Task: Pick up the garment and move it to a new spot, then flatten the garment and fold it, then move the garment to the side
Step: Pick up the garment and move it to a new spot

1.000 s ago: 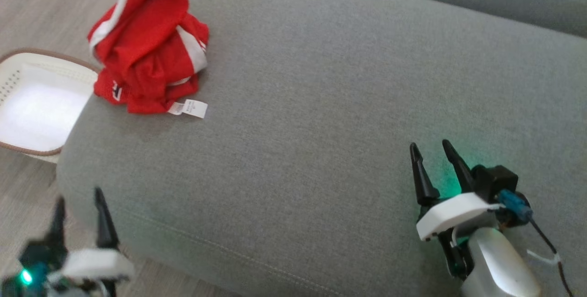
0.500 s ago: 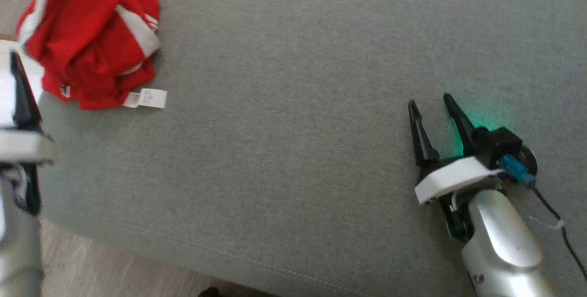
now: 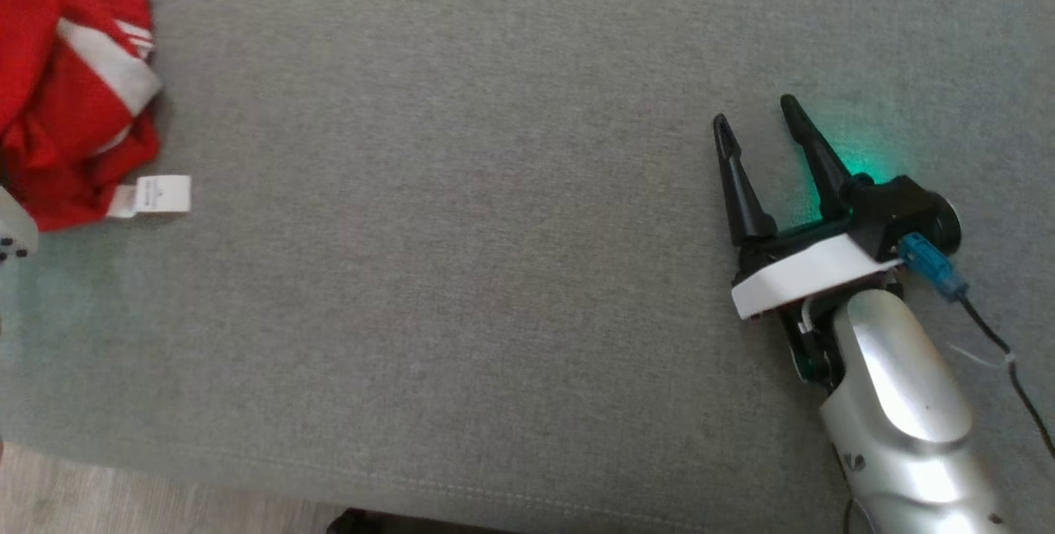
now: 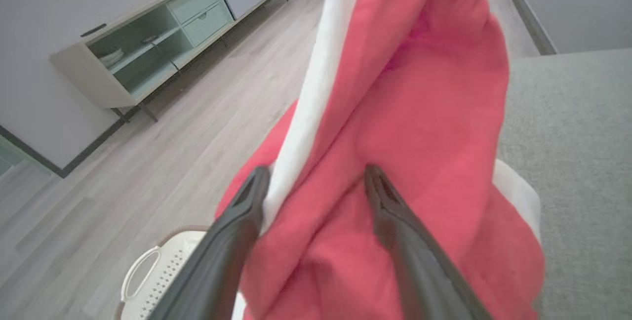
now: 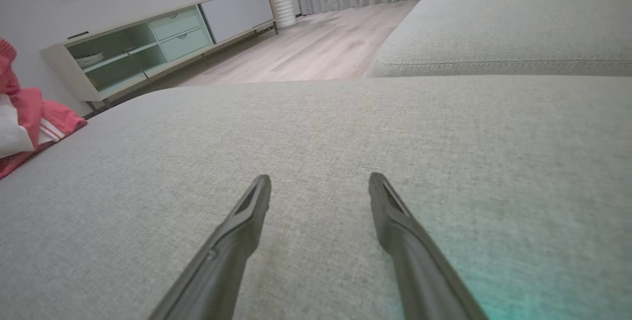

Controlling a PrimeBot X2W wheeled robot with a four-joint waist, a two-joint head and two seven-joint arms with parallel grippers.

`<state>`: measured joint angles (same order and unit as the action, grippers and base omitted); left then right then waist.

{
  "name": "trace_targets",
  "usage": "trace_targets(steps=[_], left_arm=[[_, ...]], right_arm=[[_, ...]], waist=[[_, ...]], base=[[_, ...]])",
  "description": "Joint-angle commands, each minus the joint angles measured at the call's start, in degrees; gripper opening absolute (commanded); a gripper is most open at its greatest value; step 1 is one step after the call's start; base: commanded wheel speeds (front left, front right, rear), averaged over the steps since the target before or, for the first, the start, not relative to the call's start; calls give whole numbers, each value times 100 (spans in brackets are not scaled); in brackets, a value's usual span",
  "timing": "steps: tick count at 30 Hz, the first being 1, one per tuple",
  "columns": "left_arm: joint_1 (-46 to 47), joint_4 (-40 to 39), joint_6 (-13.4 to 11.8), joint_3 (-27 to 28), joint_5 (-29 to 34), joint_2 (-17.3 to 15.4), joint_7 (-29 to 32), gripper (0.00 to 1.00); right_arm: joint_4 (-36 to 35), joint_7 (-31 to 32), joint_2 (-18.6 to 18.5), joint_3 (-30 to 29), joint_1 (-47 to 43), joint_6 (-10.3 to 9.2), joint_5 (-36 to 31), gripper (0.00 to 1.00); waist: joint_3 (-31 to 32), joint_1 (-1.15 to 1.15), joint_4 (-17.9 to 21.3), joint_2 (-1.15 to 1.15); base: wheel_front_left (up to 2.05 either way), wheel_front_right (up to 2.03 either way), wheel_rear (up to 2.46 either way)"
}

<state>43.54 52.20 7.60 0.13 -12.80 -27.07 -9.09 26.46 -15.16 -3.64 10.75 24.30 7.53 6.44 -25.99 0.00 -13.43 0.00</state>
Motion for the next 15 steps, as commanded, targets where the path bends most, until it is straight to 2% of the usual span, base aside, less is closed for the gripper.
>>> trace_targets(steps=[1,4,5,6,11,15], left_arm=[[125,35,-18,186,-59,-420,-14,100],[211,387,-28,177,-109,-400,49,100],[232,490,-27,146,-106,-391,71,55],[256,591,-26,142,-139,-369,85,0],[408,691,-64,25,-62,-404,-333,0],[728,119,-107,-139,187,-520,-568,0]], right_arm=[[187,16,-99,-11,-139,-4,-32,100],[197,16,-121,-17,-93,-4,-16,100],[202,16,-120,-15,-72,-4,-11,100],[210,16,-115,-14,-49,-4,-7,100],[231,16,-50,0,-17,-4,62,100],[244,16,-5,-28,-77,-4,129,100]], waist=[[-114,0,98,0],[-170,0,144,0],[-177,0,154,0],[-178,0,164,0],[-36,0,197,0],[212,0,228,0]], base=[[0,0,0],[0,0,0],[0,0,0],[0,0,0],[0,0,0],[0,0,0]])
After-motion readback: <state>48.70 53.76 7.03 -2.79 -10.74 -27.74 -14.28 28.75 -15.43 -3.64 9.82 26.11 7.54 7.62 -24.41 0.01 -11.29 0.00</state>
